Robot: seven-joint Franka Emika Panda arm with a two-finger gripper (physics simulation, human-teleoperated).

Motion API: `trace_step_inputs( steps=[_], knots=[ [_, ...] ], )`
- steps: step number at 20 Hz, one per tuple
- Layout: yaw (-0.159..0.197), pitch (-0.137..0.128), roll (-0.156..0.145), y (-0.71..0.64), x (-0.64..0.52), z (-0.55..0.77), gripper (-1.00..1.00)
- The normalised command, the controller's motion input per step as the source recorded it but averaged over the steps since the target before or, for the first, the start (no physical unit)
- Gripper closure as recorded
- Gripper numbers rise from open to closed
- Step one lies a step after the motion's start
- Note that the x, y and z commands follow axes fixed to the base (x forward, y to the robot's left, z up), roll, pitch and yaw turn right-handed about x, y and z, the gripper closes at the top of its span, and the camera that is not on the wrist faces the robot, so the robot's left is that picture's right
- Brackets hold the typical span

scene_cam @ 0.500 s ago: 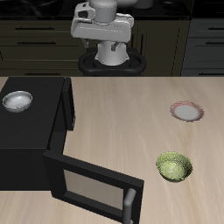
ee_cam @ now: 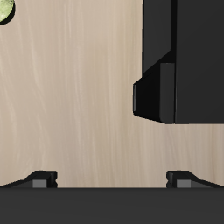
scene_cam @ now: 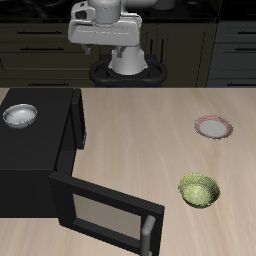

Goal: Place the white bowl on the plate

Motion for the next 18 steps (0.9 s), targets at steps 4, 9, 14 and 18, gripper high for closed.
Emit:
trace_step_inputs(
  steps=[4,9,14,18],
  knots=[
    [0.012,-0.009,-0.03,-0.3,0.25,0.14,-1.0],
    [0.031,0.0,0.0,-0.26,0.22,0.09,-1.0],
    [-0.021,0.011,-0.055,-0.49,0.33,0.1,-1.0],
    [-0.016,0.014,-0.008,-0.28,0.21,0.06,-1.0]
  ],
)
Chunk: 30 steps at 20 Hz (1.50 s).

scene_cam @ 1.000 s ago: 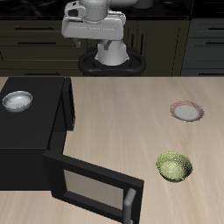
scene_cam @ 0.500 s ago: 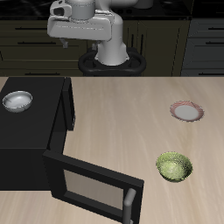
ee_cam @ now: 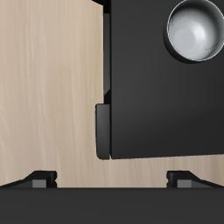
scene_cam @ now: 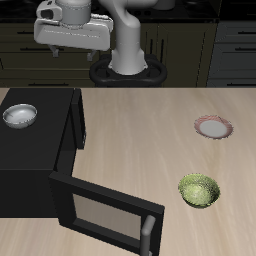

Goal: Place the white bowl on the plate

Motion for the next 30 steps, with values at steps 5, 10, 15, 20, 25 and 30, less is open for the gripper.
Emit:
trace_step_inputs(
  steps=[5,10,15,20,25,30],
  knots=[
    [0.007,0.019,0.043,-0.28,0.29,0.04,-1.0],
    [-0.014,0.002,-0.057,-0.28,0.19,0.04,-1.0],
    [-0.011,-0.016,-0.011,-0.15,0.13,0.1,-1.0],
    [0.007,-0.036,-0.019,-0.19,0.15,0.17,-1.0],
    [0.003,-0.02,-0.006,-0.14,0.15,0.13,-1.0],
    [-0.001,-0.054,-0.025,-0.22,0.21,0.15,-1.0]
  ],
)
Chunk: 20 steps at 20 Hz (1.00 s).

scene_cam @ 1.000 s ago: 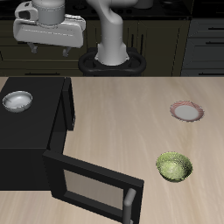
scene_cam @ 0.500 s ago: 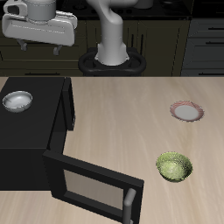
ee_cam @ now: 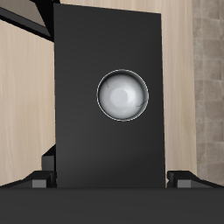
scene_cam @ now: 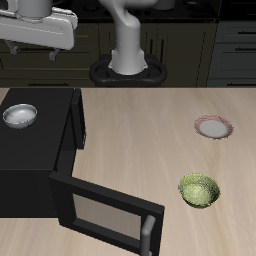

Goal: Place the white bowl on the plate

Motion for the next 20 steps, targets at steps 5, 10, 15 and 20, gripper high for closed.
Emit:
trace_step_inputs(
  steps=[5,10,15,20],
  knots=[
    [-0.012,-0.005,-0.011,-0.11,0.18,0.06,-1.0],
    [-0.008,-0.013,0.002,-0.09,0.2,0.1,-1.0],
    [-0.01,0.01,0.009,0.0,0.18,0.03,-1.0],
    [-0.009,0.002,-0.007,0.02,0.18,0.02,-1.0]
  ],
)
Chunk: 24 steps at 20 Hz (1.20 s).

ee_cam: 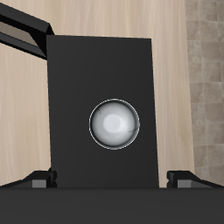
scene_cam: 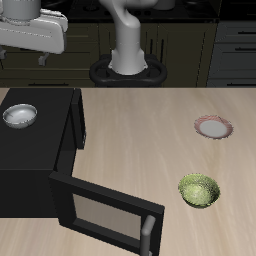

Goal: Place the white bowl on the plate

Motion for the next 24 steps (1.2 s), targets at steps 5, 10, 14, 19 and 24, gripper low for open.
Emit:
trace_step_inputs(
  steps=[5,10,14,19,24],
  knots=[
    [-0.016,-0.005,0.012,0.0,0.19,0.01,-1.0],
    [-0.01,0.0,0.007,0.03,0.12,-0.03,-1.0],
    [-0.019,0.016,0.025,0.05,0.11,-0.13,-1.0],
    [-0.005,0.014,-0.003,0.08,0.07,-0.21,-1.0],
    [-0.014,0.008,0.001,0.04,0.04,-0.3,-1.0]
  ],
)
